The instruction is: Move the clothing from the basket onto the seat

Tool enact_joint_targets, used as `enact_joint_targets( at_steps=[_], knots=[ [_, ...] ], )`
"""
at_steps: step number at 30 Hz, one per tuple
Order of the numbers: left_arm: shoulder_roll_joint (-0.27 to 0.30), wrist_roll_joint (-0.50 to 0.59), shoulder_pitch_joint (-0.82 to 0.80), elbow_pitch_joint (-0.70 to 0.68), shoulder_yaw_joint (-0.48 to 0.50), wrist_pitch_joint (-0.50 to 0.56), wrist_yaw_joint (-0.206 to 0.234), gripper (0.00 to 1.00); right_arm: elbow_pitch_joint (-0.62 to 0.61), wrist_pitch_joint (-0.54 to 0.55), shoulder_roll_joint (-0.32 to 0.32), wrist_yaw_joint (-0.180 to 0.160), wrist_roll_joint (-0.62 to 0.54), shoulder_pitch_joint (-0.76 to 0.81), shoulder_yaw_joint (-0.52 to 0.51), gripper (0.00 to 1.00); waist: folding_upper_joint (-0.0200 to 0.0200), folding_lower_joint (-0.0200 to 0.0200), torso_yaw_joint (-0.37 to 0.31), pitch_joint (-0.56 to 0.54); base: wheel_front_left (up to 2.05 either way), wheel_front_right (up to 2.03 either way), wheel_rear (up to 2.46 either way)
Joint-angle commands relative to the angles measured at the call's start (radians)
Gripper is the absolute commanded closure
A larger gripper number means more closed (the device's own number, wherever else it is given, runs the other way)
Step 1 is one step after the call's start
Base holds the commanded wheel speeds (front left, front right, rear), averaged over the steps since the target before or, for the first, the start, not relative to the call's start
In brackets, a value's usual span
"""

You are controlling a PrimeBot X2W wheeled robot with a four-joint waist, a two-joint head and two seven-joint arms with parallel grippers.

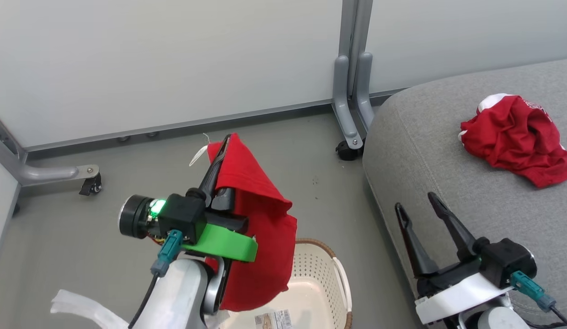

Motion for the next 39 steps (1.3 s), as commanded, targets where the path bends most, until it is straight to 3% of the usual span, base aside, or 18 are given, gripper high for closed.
enact_joint_targets(
  at_steps=[1, 13, 18, 33, 34, 35, 36, 39],
  knots=[
    [-0.001, 0.002, -0.027, 0.004, -0.006, -0.004, -0.005, 1.00, -0.005, -0.003, -0.007, 0.000, 0.003, -0.012, 0.019, 0.00, 0.0000, 0.0001, -0.002, 0.003, 0.00, 0.00, 0.00],
    [-0.002, -0.042, -0.156, 0.022, -0.136, -0.004, -0.009, 1.00, -0.020, -0.003, -0.034, -0.001, -0.006, -0.156, 0.256, 0.00, 0.0000, 0.0001, 0.004, 0.061, 0.00, 0.00, 0.00],
    [-0.002, -0.065, -0.198, 0.035, -0.196, -0.004, 0.005, 1.00, -0.002, -0.003, -0.044, -0.001, -0.019, -0.253, 0.305, 0.00, 0.0000, 0.0001, 0.010, 0.086, 0.00, 0.00, 0.00],
    [-0.002, -0.199, -0.312, -0.010, -0.404, -0.004, 0.064, 1.00, 0.211, -0.003, 0.024, -0.001, -0.053, -0.339, 0.246, 0.00, 0.0000, 0.0001, 0.042, 0.110, 0.00, 0.00, 0.00],
    [-0.002, -0.204, -0.319, -0.005, -0.411, -0.004, 0.068, 1.00, 0.213, -0.003, 0.029, -0.001, -0.049, -0.338, 0.243, 0.31, 0.0000, 0.0001, 0.044, 0.112, 0.00, 0.00, 0.00],
    [-0.002, -0.206, -0.323, 0.003, -0.416, -0.004, 0.071, 1.00, 0.214, -0.003, 0.032, -0.001, -0.050, -0.338, 0.241, 0.70, 0.0000, 0.0001, 0.045, 0.113, 0.00, 0.00, 0.00],
    [-0.002, -0.204, -0.327, 0.015, -0.421, -0.004, 0.076, 1.00, 0.220, -0.003, 0.034, -0.001, -0.046, -0.336, 0.246, 1.00, 0.0000, 0.0001, 0.046, 0.114, 0.00, 0.00, 0.00],
    [-0.002, -0.204, -0.336, 0.059, -0.427, -0.003, 0.079, 1.00, 0.229, -0.003, 0.031, -0.001, -0.041, -0.335, 0.249, 1.00, 0.0000, 0.0001, 0.048, 0.118, 0.00, 0.00, 0.00]
  ],
)
